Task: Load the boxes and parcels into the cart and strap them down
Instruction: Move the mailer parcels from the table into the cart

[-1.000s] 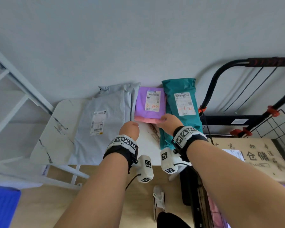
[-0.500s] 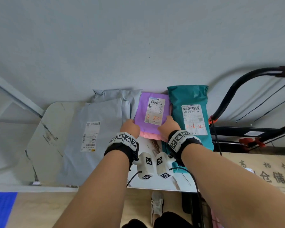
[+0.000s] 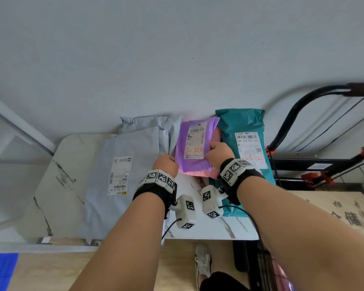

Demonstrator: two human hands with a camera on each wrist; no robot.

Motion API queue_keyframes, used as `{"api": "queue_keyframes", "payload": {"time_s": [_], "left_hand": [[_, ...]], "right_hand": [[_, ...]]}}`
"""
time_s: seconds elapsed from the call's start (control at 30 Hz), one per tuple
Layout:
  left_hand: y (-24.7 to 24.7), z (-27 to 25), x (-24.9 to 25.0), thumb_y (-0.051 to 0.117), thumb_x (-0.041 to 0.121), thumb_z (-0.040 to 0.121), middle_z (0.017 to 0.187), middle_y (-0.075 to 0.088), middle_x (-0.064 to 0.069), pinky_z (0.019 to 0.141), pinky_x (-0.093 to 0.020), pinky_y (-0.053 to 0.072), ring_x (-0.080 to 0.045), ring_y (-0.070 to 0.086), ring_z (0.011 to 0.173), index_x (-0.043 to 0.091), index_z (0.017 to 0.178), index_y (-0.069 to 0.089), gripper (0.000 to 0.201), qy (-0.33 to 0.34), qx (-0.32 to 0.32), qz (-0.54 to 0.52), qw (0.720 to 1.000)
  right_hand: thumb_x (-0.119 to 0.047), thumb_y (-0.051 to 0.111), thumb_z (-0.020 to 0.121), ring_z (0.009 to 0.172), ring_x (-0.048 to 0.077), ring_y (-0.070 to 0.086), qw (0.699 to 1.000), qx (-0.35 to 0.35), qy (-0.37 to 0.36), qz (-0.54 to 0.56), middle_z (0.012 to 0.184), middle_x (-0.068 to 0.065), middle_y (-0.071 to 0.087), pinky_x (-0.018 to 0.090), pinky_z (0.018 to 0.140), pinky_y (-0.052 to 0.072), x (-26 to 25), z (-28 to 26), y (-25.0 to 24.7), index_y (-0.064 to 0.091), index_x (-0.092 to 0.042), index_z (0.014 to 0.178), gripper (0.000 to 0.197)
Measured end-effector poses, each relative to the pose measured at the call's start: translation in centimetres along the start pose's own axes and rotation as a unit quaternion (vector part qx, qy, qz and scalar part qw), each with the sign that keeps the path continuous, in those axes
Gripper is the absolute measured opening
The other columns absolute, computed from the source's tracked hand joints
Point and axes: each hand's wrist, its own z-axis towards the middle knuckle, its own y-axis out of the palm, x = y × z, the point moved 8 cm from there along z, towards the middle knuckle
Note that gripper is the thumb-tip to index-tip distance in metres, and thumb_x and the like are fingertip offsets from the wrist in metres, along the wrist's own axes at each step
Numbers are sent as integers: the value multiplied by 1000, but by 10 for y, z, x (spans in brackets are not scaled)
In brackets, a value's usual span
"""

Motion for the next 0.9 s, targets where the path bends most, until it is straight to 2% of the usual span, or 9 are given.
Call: {"api": "queue_keyframes", "payload": {"time_s": [0.03, 0.1, 0.17, 0.23, 0.37, 0.5, 0.63, 0.8, 0.9], "left_hand": [[2, -1, -2, 53, -2, 82, 78, 65, -17, 72, -40, 53, -30, 61, 75, 5, 76, 68, 18, 3, -10, -21, 1000], [3, -6, -8, 53, 0, 85, 92, 70, -20, 86, -45, 56, -34, 67, 88, 3, 89, 69, 16, 2, -13, -43, 999], [3, -15, -10, 51, 6, 88, 104, 70, -20, 88, -47, 55, -35, 67, 98, 0, 102, 67, 22, 10, -5, -46, 999], [1, -32, -8, 48, 7, 88, 100, 69, -24, 85, -48, 56, -36, 68, 91, 2, 89, 67, 20, 26, -8, -40, 999], [-11, -75, 3, 54, 13, 86, 75, 63, -19, 66, -36, 50, -31, 57, 70, 7, 68, 63, 21, 74, 1, 6, 997], [-9, -111, 13, 59, 22, 89, 73, 57, -5, 60, -26, 37, -26, 53, 71, 7, 83, 64, 17, 112, 14, 0, 994], [9, -135, 23, 56, 12, 84, 58, 44, -4, 45, -26, 26, -24, 42, 58, 9, 63, 50, 21, 132, 27, 13, 991], [48, -159, 37, 58, 13, 85, 63, 55, -3, 49, -23, 34, -18, 48, 57, 10, 75, 65, 13, 160, -26, 12, 987], [79, -169, 48, 66, 9, 79, 68, 60, -10, 62, -31, 47, -23, 52, 63, 10, 75, 69, 5, 153, -71, 3, 986]], "right_hand": [[2, 45, 85, 66, 23, 47, 1000, 7, -3, -1, 65, 1, 49, 22, 49, 33, 0, -4, -4, 48, -15, 62, 29], [4, 44, 83, 68, 24, 46, 1000, 22, -3, -4, 64, 3, 47, 22, 50, 33, 0, -17, -14, 48, -15, 61, 30], [4, 44, 82, 73, 26, 53, 999, 33, -12, 10, 74, 7, 56, 24, 56, 41, 0, -34, -22, 60, -10, 74, 22], [2, 43, 84, 77, 26, 57, 998, 56, -20, 14, 84, 9, 62, 27, 60, 45, 1, -51, -30, 65, -9, 88, 25], [4, 39, 85, 70, 21, 50, 995, 83, -22, 46, 74, 3, 54, 24, 54, 40, 11, -88, -41, 63, -12, 87, 29], [7, 40, 82, 70, 22, 49, 992, 102, -9, 70, 69, 2, 49, 22, 55, 39, 33, -130, -46, 57, -14, 71, 29], [6, 40, 83, 69, 20, 48, 989, 126, 23, 72, 69, 1, 50, 21, 51, 35, 69, -165, -57, 57, -13, 73, 28], [1, 41, 87, 81, 26, 53, 983, 159, 86, 40, 86, 8, 56, 28, 67, 43, 121, -196, -81, 64, -9, 97, 28], [0, 41, 88, 77, 23, 54, 980, 162, 114, 32, 82, 5, 56, 26, 58, 43, 154, -211, -99, 65, -13, 98, 29]]}}
